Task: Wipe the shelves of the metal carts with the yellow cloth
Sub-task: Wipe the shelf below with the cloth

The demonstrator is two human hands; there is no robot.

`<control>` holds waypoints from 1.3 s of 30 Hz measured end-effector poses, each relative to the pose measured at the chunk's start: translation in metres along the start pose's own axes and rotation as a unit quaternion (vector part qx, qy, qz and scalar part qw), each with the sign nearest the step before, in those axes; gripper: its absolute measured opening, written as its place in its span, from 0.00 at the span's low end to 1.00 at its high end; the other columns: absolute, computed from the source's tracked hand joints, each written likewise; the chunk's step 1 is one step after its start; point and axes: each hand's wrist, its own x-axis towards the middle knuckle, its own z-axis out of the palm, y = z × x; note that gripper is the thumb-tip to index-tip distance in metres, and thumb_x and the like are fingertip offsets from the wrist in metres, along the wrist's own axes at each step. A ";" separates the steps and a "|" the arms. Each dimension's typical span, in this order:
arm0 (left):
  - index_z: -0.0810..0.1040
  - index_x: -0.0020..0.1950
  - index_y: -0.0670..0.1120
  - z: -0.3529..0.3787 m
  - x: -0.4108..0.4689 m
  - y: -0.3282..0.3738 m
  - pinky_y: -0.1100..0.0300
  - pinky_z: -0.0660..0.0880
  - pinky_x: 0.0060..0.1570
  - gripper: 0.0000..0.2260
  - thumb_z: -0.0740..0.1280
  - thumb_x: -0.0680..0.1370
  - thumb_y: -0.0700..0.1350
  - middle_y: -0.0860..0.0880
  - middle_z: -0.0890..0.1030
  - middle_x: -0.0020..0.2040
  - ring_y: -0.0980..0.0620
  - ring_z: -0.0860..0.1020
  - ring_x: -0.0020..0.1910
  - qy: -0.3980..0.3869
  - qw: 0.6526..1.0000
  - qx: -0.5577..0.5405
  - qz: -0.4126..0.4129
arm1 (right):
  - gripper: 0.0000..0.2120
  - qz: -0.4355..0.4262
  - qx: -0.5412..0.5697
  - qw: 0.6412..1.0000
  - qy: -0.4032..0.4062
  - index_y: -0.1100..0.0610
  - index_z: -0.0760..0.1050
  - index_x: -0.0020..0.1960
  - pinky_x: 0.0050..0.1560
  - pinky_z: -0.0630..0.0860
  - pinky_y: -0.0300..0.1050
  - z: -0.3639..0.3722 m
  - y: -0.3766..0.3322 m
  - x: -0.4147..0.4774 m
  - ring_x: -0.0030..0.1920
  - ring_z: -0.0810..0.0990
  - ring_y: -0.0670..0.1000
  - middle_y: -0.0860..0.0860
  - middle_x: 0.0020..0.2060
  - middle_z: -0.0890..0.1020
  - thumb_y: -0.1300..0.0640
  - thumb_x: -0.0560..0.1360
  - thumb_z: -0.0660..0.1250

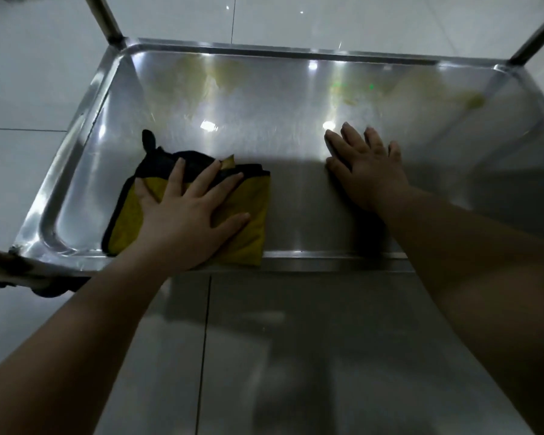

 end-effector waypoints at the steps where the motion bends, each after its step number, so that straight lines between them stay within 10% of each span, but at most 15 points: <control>1: 0.37 0.74 0.72 0.002 -0.007 -0.003 0.27 0.36 0.68 0.33 0.35 0.69 0.78 0.60 0.41 0.80 0.45 0.37 0.79 0.004 1.000 -0.002 -0.002 | 0.27 0.003 0.002 1.000 0.000 0.37 0.44 0.79 0.74 0.40 0.68 -0.002 0.000 -0.002 0.79 0.41 0.55 0.45 0.80 0.46 0.37 0.81 0.44; 6: 0.35 0.74 0.72 0.002 -0.006 -0.003 0.26 0.36 0.68 0.32 0.37 0.71 0.76 0.60 0.39 0.80 0.44 0.35 0.78 0.009 1.000 -0.005 -0.012 | 0.24 -0.009 0.141 0.983 0.121 0.42 0.53 0.79 0.73 0.32 0.62 -0.020 -0.055 0.003 0.78 0.36 0.55 0.46 0.80 0.46 0.43 0.84 0.49; 18: 0.36 0.75 0.71 0.001 -0.028 0.006 0.25 0.37 0.67 0.31 0.40 0.73 0.75 0.60 0.38 0.80 0.44 0.34 0.78 0.010 0.996 -0.043 -0.083 | 0.27 -0.022 0.047 0.997 0.055 0.45 0.49 0.80 0.76 0.44 0.59 0.007 -0.118 0.028 0.79 0.47 0.61 0.51 0.80 0.51 0.41 0.83 0.45; 29: 0.43 0.77 0.69 -0.041 0.151 -0.020 0.21 0.38 0.64 0.32 0.47 0.75 0.74 0.56 0.43 0.81 0.40 0.39 0.79 -0.026 0.996 -0.046 -0.072 | 0.26 -0.018 0.043 0.998 0.031 0.44 0.46 0.80 0.76 0.42 0.59 0.004 -0.118 0.029 0.79 0.44 0.58 0.49 0.80 0.48 0.41 0.83 0.42; 39: 0.36 0.75 0.71 0.000 -0.012 -0.027 0.25 0.38 0.68 0.31 0.37 0.72 0.75 0.60 0.40 0.80 0.44 0.36 0.78 0.016 0.997 -0.035 -0.063 | 0.26 -0.007 0.041 0.998 0.051 0.45 0.48 0.80 0.76 0.43 0.59 0.004 -0.120 0.028 0.79 0.46 0.58 0.49 0.80 0.50 0.43 0.83 0.44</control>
